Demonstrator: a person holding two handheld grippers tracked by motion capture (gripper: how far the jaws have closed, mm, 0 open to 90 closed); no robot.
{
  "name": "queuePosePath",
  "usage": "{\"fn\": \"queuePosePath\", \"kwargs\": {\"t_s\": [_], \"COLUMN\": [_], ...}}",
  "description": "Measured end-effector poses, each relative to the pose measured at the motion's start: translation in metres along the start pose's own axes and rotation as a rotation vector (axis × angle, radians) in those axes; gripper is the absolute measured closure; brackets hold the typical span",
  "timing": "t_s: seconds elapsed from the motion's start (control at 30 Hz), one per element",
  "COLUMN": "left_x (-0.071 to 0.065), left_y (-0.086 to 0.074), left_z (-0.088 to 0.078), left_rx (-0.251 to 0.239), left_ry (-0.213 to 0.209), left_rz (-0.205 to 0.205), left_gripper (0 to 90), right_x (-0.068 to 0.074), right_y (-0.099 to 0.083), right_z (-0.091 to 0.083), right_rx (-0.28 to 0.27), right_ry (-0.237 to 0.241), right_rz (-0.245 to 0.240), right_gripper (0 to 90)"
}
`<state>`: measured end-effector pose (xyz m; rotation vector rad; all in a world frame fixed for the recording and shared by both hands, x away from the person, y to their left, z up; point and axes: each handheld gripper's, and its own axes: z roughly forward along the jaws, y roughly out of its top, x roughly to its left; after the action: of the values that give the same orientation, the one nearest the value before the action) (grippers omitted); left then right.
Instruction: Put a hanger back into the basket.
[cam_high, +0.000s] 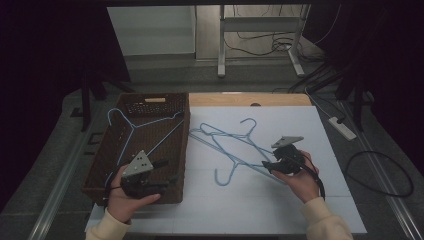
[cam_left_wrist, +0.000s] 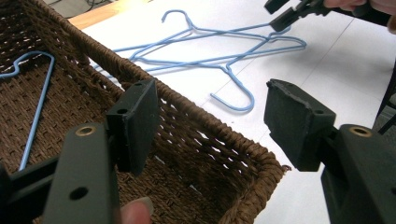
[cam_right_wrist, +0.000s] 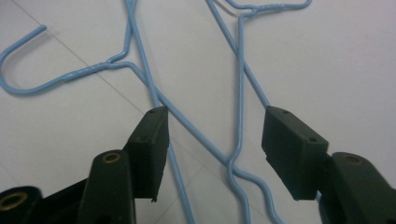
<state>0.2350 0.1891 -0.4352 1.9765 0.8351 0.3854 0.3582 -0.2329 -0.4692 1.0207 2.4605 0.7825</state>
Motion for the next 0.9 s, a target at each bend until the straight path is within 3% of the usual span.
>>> {"fn": "queuePosePath", "kwargs": {"t_s": [0.4,0.6,0.67,0.73,0.8,0.9], "left_x": [0.000,0.000,0.000,0.000,0.000,0.000], "left_y": [-0.001,-0.002,-0.002,-0.002,-0.002,-0.002], "left_z": [0.002,0.001,0.001,0.001,0.000,0.000], "left_rx": [0.007,0.008,0.008,0.009,0.006,0.004], "left_ry": [-0.003,-0.003,-0.002,-0.003,-0.002,-0.001], "left_rz": [-0.001,-0.002,-0.002,-0.002,-0.003,-0.005], "left_gripper": [35.2,35.2,35.2,35.2,35.2,35.2], "right_x": [-0.013,-0.012,-0.010,-0.008,-0.005,-0.005], "right_y": [0.026,0.027,0.026,0.023,0.017,0.004], "right_z": [0.024,0.030,0.029,0.025,0.020,0.016], "right_rx": [0.069,0.093,0.109,0.123,0.140,0.175], "right_ry": [0.013,0.047,0.061,0.078,0.071,0.069], "right_rz": [-0.011,-0.008,-0.007,-0.005,-0.011,0.007], "right_gripper": [45.3,57.5,65.7,79.5,88.5,90.0]}}
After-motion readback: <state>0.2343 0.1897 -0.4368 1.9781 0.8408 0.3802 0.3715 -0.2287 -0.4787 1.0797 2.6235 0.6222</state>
